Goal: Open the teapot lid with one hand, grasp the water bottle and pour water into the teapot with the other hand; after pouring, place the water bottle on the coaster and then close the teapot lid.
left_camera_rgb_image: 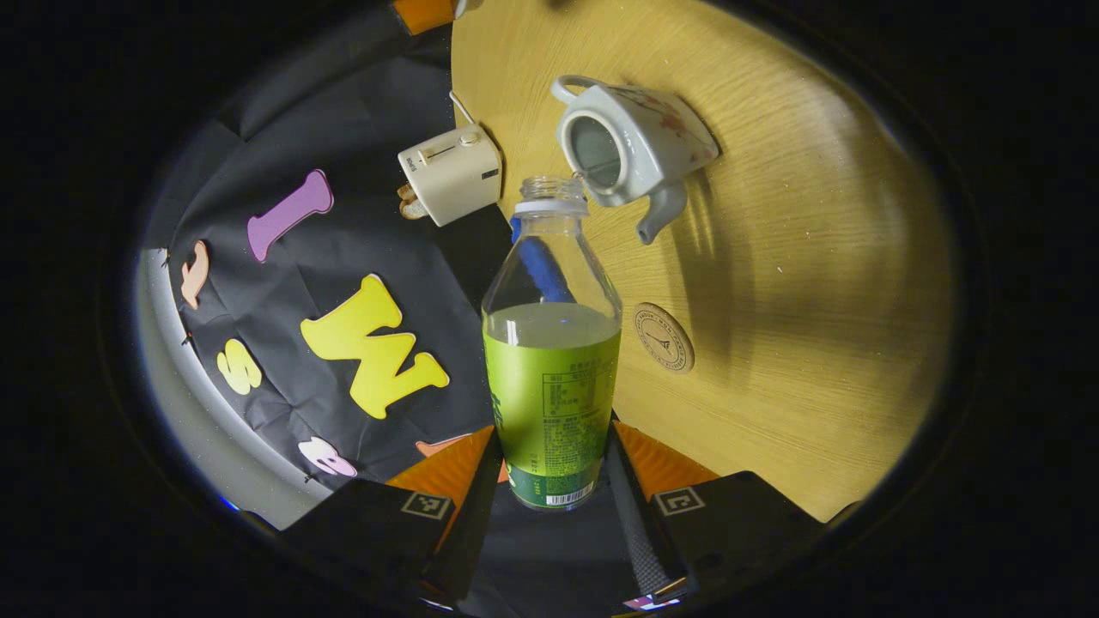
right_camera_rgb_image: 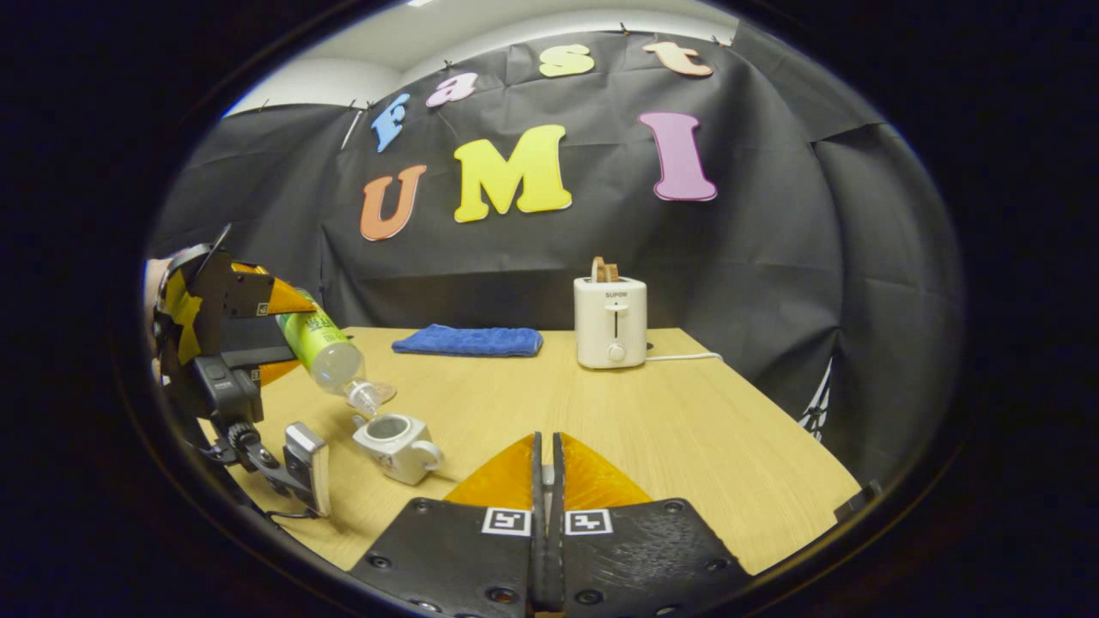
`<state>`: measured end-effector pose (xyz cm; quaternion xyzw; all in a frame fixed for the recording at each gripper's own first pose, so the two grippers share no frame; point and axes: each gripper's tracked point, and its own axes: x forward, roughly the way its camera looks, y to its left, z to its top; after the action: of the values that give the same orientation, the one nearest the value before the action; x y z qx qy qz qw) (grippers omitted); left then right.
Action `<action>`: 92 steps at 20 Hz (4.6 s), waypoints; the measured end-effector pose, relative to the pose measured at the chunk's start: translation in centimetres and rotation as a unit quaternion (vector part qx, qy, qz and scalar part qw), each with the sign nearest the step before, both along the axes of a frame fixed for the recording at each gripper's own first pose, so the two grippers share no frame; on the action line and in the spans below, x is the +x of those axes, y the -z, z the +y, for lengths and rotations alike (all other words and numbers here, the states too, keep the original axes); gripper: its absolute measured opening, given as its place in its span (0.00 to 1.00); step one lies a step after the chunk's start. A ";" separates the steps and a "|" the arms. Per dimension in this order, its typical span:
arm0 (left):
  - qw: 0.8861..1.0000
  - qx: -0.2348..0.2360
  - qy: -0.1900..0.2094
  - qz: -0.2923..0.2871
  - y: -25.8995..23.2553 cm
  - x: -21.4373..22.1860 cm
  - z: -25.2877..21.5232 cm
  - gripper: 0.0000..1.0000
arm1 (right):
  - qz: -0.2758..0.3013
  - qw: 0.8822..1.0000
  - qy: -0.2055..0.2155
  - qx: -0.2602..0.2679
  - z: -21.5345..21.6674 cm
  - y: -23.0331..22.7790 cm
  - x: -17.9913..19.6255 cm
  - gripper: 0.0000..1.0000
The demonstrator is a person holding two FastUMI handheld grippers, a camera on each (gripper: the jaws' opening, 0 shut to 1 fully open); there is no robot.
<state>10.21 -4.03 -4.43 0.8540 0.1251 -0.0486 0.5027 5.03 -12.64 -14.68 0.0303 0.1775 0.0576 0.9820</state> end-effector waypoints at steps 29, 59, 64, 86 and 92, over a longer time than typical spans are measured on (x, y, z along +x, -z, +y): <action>0.993 0.102 0.027 -0.049 -4.4 0.0 -2.2 0.71 | -0.009 1.000 0.000 0.008 -0.9 -0.6 -0.7 0.00; 0.786 -0.582 -0.176 0.109 5.1 -6.5 3.3 0.71 | -0.027 1.000 -0.007 0.014 2.4 -4.6 0.8 0.00; 0.661 -0.727 -0.168 0.080 3.9 -5.9 2.6 0.71 | -0.030 0.999 -0.019 0.024 4.8 -5.8 1.6 0.00; 0.501 -0.852 -0.152 0.023 7.7 10.0 3.6 0.73 | 0.006 0.999 -0.026 0.027 7.3 -3.3 2.7 0.00; 0.507 -0.847 -0.161 0.024 8.7 9.9 3.8 0.75 | 0.005 0.999 -0.037 0.022 8.3 -3.3 2.6 0.00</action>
<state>20.10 -0.26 -13.10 -0.0143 0.1718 -0.0701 0.9825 7.60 -4.31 -11.37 0.0452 0.1822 0.0973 0.9774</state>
